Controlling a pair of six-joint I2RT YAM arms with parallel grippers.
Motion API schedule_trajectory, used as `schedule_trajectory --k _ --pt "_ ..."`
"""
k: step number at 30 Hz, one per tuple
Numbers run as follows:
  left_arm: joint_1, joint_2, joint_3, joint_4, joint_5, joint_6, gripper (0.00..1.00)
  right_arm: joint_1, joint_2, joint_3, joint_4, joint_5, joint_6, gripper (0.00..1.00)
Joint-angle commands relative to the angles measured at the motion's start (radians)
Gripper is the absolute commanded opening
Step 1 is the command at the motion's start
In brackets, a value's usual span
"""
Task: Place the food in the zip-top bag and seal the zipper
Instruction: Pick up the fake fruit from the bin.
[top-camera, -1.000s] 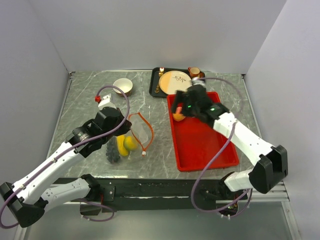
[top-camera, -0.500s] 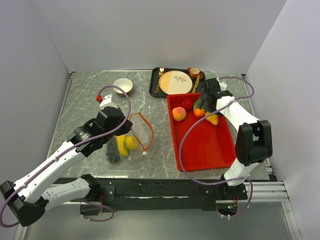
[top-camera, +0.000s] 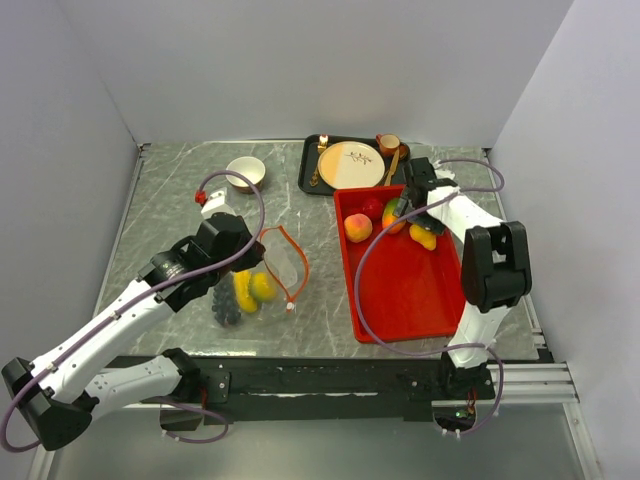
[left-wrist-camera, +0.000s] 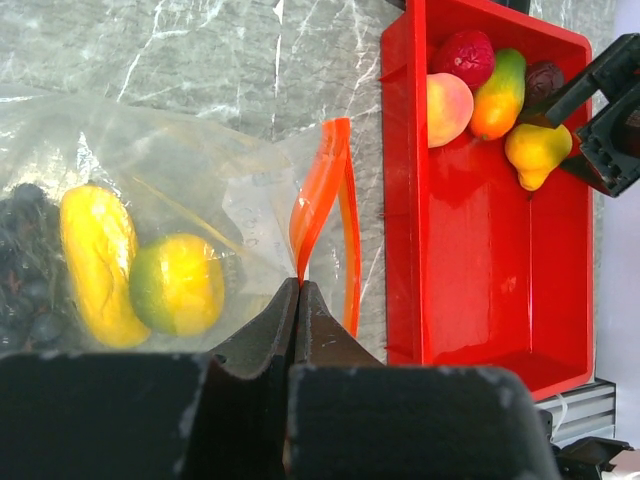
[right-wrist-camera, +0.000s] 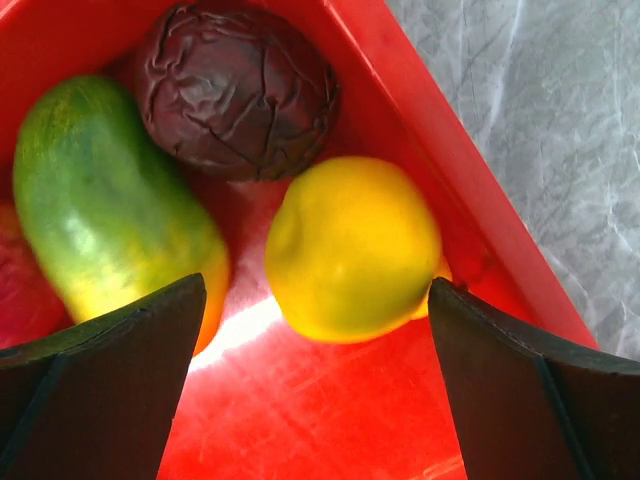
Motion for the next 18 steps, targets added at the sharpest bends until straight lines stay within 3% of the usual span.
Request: schedule_trajectory --k 1,10,18 --pt "0.001 0.002 0.022 0.004 -0.008 0.015 0.02 -0.011 0.000 0.023 0.038 0.066 0.033 0.91" --pt "0.001 0.015 0.033 0.014 0.001 0.023 0.02 -0.027 -0.011 -0.038 0.070 0.043 0.033 0.66" --pt "0.001 0.023 0.038 0.010 0.004 0.014 0.02 -0.026 -0.068 -0.136 0.133 -0.038 -0.016 0.32"
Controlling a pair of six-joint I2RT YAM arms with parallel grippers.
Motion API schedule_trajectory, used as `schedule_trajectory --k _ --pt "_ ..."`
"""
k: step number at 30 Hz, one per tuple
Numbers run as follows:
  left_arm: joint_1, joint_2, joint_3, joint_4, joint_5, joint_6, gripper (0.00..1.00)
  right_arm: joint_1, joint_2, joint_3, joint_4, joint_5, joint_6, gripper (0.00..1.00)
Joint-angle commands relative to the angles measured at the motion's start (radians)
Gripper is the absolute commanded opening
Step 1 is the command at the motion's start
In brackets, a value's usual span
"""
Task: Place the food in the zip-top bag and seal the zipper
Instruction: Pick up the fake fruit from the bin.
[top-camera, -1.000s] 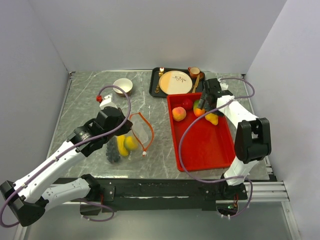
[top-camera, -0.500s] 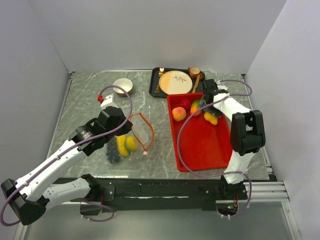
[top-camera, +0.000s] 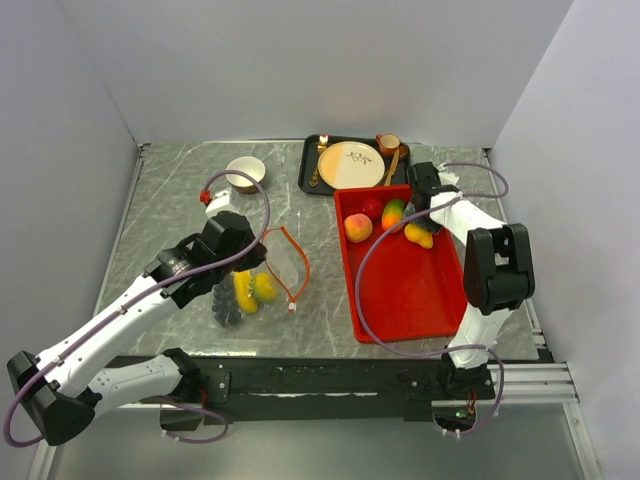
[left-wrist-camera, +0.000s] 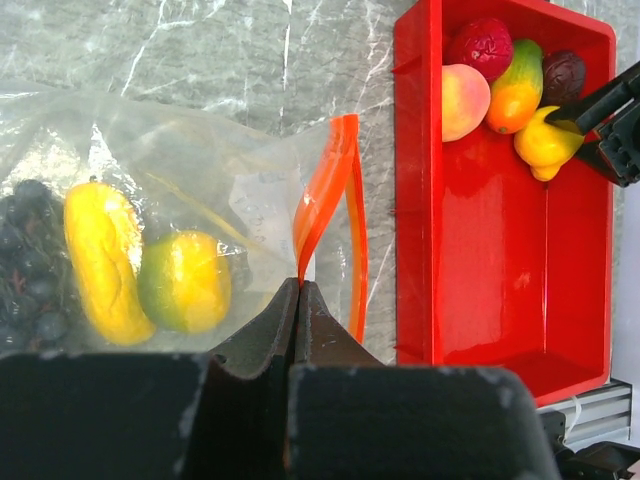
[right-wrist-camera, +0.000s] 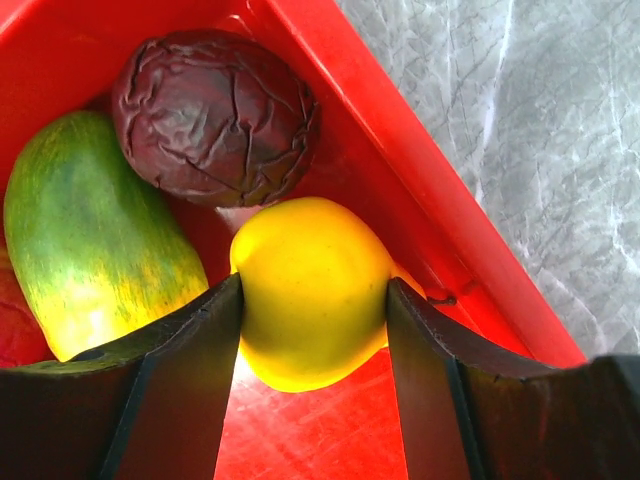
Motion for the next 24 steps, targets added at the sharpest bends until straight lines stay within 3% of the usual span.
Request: schedule_trajectory --k 1,3,16,24 --pt "0.003 -0.011 0.029 0.017 0.003 0.008 0.02 -0.005 -0.060 -0.068 0.037 -0.053 -0.020 0.27" --pt "0.001 -0.014 0.023 0.024 0.011 0.005 0.02 -0.005 -0.095 -0.082 0.040 -0.082 -0.035 0.19" --pt "0.001 0.004 0.018 0.034 0.017 0.002 0.01 0.030 -0.412 -0.197 0.046 -0.294 -0.086 0.18" --pt "0.001 0.009 0.014 0.053 0.032 0.002 0.01 0.125 -0.609 -0.249 0.187 -0.658 0.040 0.19"
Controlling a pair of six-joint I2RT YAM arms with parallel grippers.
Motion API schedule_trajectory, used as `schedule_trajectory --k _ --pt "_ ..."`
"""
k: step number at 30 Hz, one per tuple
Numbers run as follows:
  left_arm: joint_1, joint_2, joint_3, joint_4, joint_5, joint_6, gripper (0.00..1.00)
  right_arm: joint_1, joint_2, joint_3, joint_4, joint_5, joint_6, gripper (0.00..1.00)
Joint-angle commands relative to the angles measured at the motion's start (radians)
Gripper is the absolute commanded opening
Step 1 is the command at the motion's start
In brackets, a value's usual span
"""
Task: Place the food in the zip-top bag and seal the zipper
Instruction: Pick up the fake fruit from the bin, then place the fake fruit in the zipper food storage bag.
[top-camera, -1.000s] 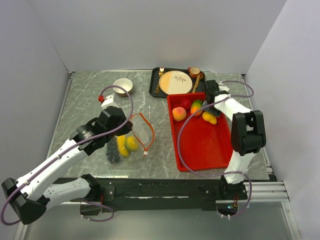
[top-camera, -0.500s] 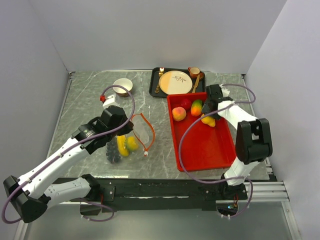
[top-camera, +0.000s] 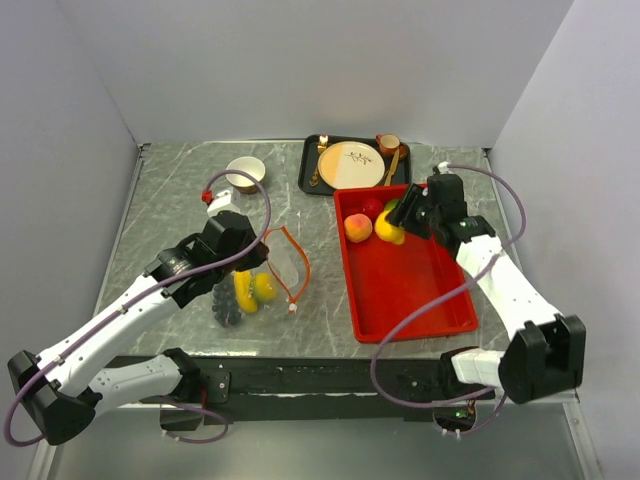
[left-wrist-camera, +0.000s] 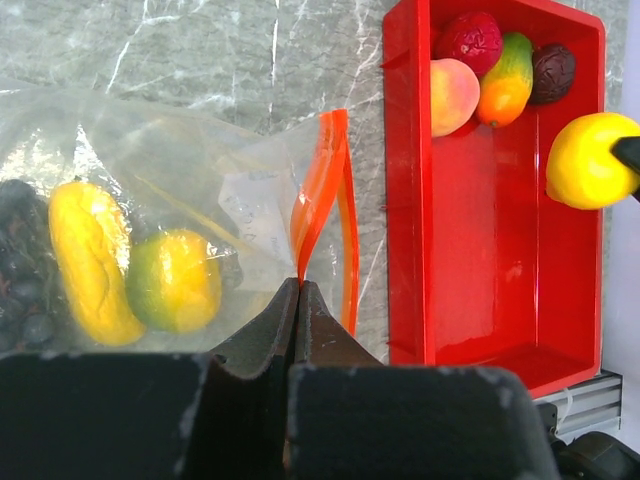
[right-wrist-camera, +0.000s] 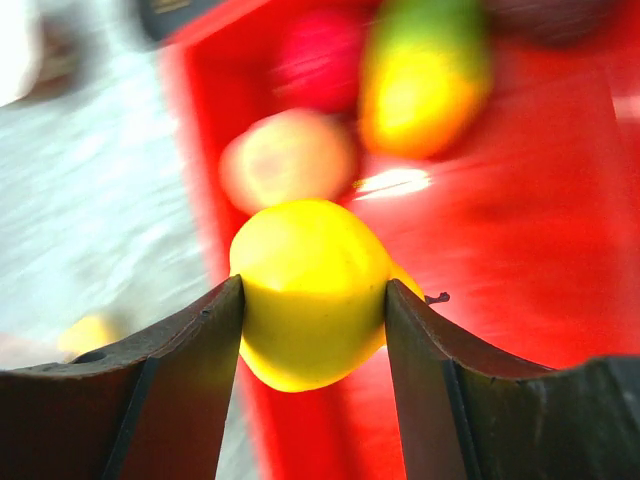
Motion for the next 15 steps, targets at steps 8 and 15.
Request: schedule_trajectory --k 8,15 --pt "0.003 0.014 0.017 0.068 0.025 0.001 0.01 0.216 -0.045 0.015 0.273 -0.335 0.250 0.20" --pt "0.001 0.001 0.000 0.082 0.034 -0.005 0.01 0.306 -0.009 -0.028 0.431 -0.425 0.354 0.20"
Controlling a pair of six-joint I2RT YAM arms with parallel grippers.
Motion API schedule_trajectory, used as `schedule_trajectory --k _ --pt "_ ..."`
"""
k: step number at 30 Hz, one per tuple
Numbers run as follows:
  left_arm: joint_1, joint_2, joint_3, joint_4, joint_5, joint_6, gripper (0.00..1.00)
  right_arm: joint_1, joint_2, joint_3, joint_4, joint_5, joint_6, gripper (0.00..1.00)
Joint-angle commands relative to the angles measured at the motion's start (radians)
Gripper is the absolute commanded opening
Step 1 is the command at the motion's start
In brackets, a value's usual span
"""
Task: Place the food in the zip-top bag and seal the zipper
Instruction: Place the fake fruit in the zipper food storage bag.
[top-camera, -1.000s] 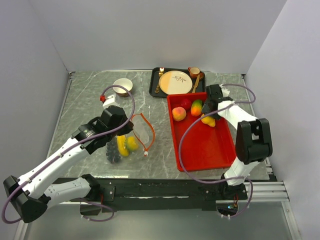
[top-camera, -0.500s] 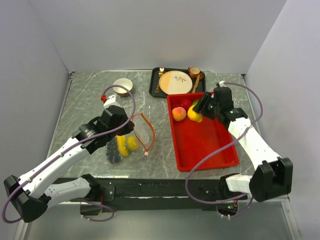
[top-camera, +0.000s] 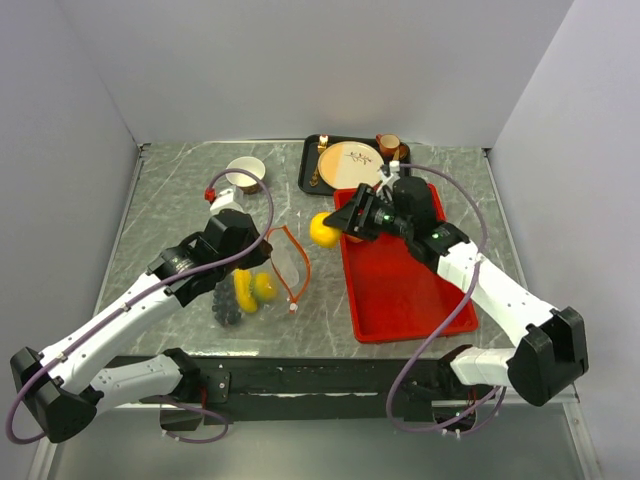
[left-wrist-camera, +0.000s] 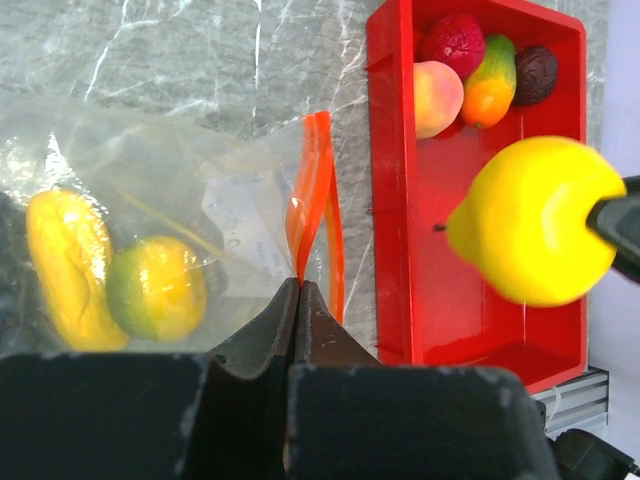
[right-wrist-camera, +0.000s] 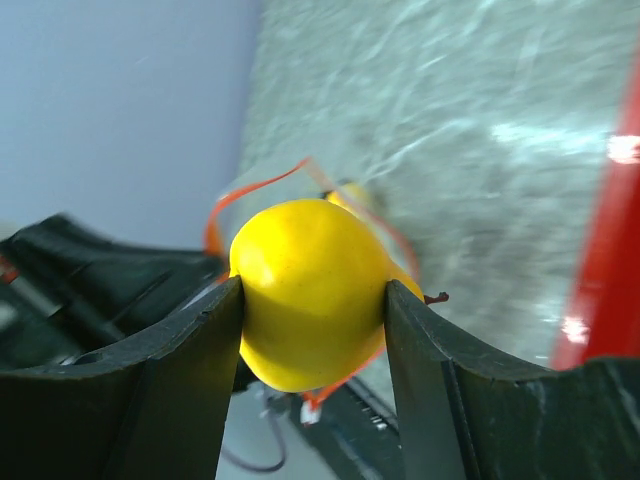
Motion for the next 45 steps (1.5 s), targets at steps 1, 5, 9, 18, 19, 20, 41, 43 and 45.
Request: schedule_trajectory --k 1,5,9,18,19,20,41,43,45 --pt "0.003 -0.016 -0.001 0.049 0.015 -0.004 0.02 0.042 0.018 -0.017 0.147 -0.093 0.093 0.20" --pt "0.003 -0.022 -0.007 0.046 0.010 -0.007 0.01 0.074 0.041 -0.024 0.147 -0.113 0.102 0.20" --pt "0.001 -0.030 -0.022 0.058 0.016 -0.015 0.01 0.100 0.076 -0.034 0.187 -0.147 0.112 0.20" --pt "0.003 -0.054 -0.016 0.057 0.004 -0.012 0.02 0.145 0.200 -0.011 0.172 -0.164 0.107 0.21" --pt "0.003 -0.056 -0.018 0.057 0.004 -0.010 0.02 0.151 0.210 -0.002 0.164 -0.163 0.102 0.22" --pt "0.001 -0.057 -0.016 0.055 0.004 -0.010 0.02 0.157 0.222 0.018 0.156 -0.163 0.099 0.22" --pt "0.001 -0.122 0.019 0.009 -0.057 -0.024 0.03 0.260 0.328 0.289 -0.135 0.001 -0.129 0.87" --pt "0.003 -0.135 0.024 -0.001 -0.073 -0.026 0.03 0.256 0.323 0.309 -0.163 0.031 -0.148 0.90" --pt "0.001 -0.148 0.030 -0.014 -0.088 -0.030 0.03 0.243 0.302 0.331 -0.210 0.099 -0.164 0.90"
